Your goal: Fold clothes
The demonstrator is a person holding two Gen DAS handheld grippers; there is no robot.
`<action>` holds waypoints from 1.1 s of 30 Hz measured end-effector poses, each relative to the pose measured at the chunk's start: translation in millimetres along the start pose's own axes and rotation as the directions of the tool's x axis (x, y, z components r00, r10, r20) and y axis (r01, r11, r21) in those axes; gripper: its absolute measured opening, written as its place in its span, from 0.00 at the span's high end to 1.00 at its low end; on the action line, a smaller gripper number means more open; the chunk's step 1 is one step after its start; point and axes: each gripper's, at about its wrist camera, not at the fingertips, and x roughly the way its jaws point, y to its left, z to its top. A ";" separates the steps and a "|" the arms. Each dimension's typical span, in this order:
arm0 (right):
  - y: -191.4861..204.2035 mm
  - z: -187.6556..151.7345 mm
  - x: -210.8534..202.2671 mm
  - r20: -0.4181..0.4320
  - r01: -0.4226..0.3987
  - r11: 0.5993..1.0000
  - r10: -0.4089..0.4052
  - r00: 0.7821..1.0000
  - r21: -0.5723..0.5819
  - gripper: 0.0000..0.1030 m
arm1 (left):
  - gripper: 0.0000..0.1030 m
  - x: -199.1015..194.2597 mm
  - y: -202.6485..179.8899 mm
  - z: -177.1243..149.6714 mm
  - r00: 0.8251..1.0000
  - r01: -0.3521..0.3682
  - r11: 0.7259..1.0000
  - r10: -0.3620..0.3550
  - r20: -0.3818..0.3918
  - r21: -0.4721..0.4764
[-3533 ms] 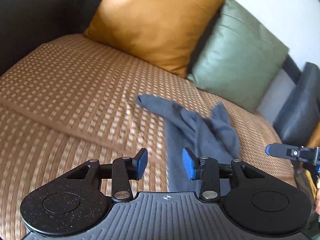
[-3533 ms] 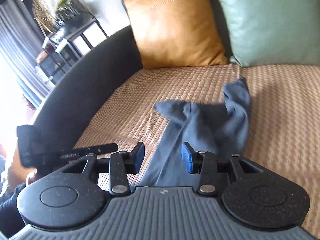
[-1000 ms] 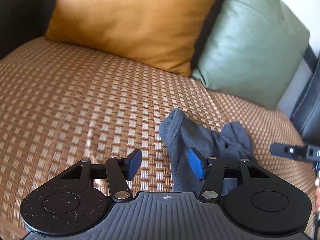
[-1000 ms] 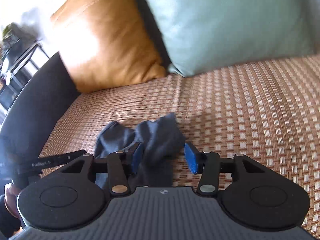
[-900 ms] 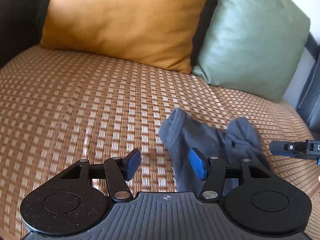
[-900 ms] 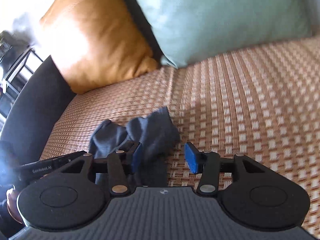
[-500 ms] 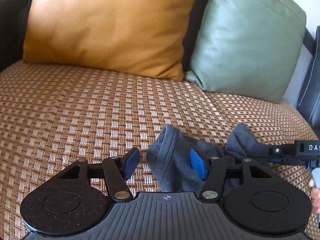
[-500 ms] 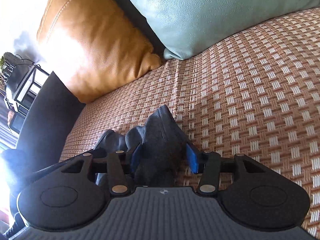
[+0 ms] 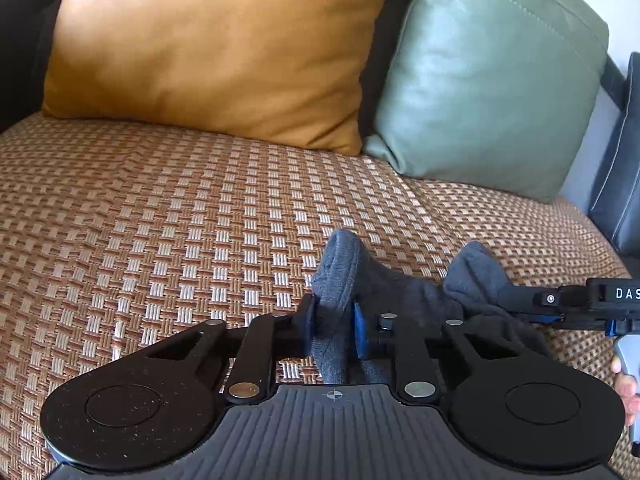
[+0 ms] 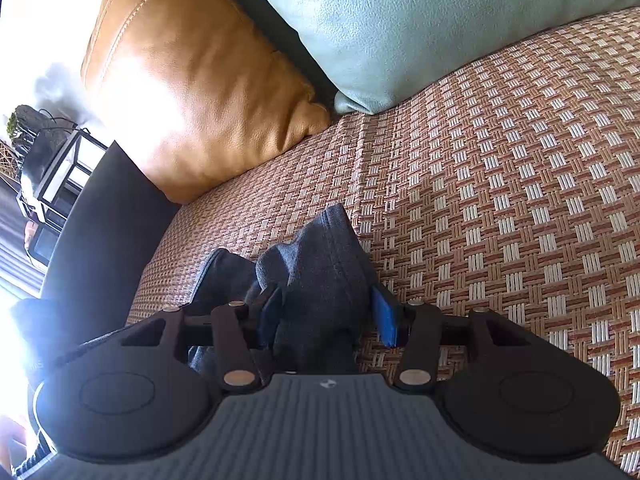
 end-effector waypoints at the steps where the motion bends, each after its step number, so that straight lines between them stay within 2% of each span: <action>1: 0.4 -0.5 1.4 0.002 0.003 1.000 -0.003 1.000 -0.003 0.47 | 0.60 1.3 -4.4 0.1 1.000 -0.025 0.999 0.025 0.004 0.030; 6: 2.5 -3.0 6.1 0.008 0.016 1.000 -0.016 1.000 -0.015 0.47 | 0.64 1.0 -26.4 -6.1 0.994 -0.111 0.977 0.108 0.027 0.181; 10: 3.8 -4.1 7.4 0.006 0.026 0.999 -0.026 1.000 -0.025 0.47 | 0.72 1.3 -26.8 -5.0 0.993 -0.116 0.978 0.114 0.023 0.175; 11: 4.1 -4.2 7.6 0.006 0.028 0.999 -0.028 1.000 -0.027 0.47 | 0.78 1.6 -25.8 -4.5 0.993 -0.116 0.979 0.114 0.021 0.169; 13: 4.7 -4.3 8.1 0.004 0.032 0.999 -0.032 0.999 -0.032 0.47 | 0.82 2.2 -24.6 -3.9 0.993 -0.117 0.980 0.115 0.021 0.162; 23: 7.6 -4.7 10.4 -0.002 0.054 0.997 -0.055 0.999 -0.058 0.52 | 0.90 3.9 -26.8 -6.8 0.993 -0.113 0.980 0.109 0.037 0.166; 24: 7.9 -4.5 11.0 -0.004 0.062 0.996 -0.062 0.998 -0.064 0.54 | 0.90 4.4 -26.9 -6.8 0.994 -0.112 0.980 0.107 0.038 0.167; 26: 7.5 -3.0 12.3 -0.010 0.091 0.993 -0.092 0.996 -0.074 0.70 | 0.95 5.2 -27.2 -6.8 0.994 -0.109 0.980 0.103 0.040 0.167; 29: 2.1 0.5 12.6 -0.024 0.108 0.993 -0.109 0.994 -0.048 0.85 | 0.99 3.1 -25.3 -6.5 0.996 -0.080 0.985 0.076 0.036 0.150; 31: -2.7 3.9 9.6 -0.030 0.094 0.996 -0.095 0.995 -0.008 0.91 | 0.99 -0.6 -20.3 0.4 0.999 -0.048 0.994 0.046 0.015 0.102; 33: -1.8 8.7 -1.3 -0.014 0.059 0.998 -0.059 0.998 0.018 0.92 | 0.99 -16.6 -16.3 8.5 0.999 -0.025 0.998 0.023 0.032 0.054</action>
